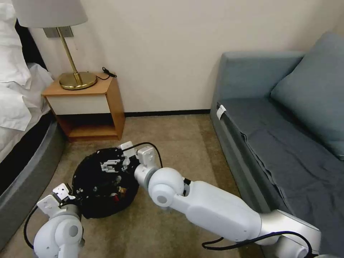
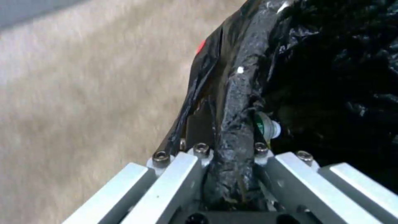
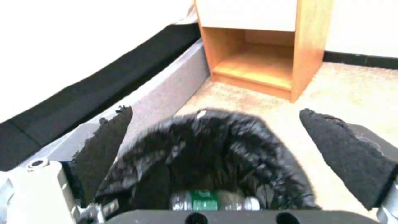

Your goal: Pick up the trash bin, then pick up the garbage on the floor and place it into the trash bin.

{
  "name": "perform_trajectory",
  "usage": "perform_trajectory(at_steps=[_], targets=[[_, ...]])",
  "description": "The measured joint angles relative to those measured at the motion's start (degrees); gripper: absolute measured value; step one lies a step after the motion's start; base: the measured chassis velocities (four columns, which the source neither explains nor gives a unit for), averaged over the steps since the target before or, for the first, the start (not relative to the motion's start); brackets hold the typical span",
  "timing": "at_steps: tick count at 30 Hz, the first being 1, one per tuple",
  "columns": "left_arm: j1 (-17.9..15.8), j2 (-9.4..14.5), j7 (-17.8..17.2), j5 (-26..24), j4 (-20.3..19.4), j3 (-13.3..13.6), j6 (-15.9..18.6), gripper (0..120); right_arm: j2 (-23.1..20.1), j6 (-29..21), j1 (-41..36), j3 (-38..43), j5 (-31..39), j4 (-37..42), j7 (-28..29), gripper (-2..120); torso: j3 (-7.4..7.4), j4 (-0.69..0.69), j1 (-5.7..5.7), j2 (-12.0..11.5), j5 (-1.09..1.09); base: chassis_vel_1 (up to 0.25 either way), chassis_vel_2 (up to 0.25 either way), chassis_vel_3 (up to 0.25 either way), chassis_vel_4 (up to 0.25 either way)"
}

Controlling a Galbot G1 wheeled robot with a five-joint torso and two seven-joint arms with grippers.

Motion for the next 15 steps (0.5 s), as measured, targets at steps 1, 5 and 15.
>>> perform_trajectory(at_steps=[1, 5, 15], targets=[[0.0, 0.0, 0.0, 0.0, 0.0, 0.0, 0.0, 2, 0.0, 0.0, 0.0, 0.0, 0.0, 0.0, 0.0, 100, 0.0, 0.0, 0.0, 0.0, 0.0, 0.0, 0.0, 0.0, 0.0], [-0.1, 0.0, -1.7, -1.2, 2.2, -0.2, 0.2, 2, -0.5, 0.2, -0.7, 0.4, -0.5, 0.1, -0.2, 100, 0.0, 0.0, 0.0, 0.0, 0.0, 0.0, 0.0, 0.0, 0.0], [-0.5, 0.1, -2.4, -1.5, 5.7, -0.4, 0.6, 2, -0.7, 0.7, -2.1, 0.8, -1.2, 0.1, -0.6, 100, 0.0, 0.0, 0.0, 0.0, 0.0, 0.0, 0.0, 0.0, 0.0]])
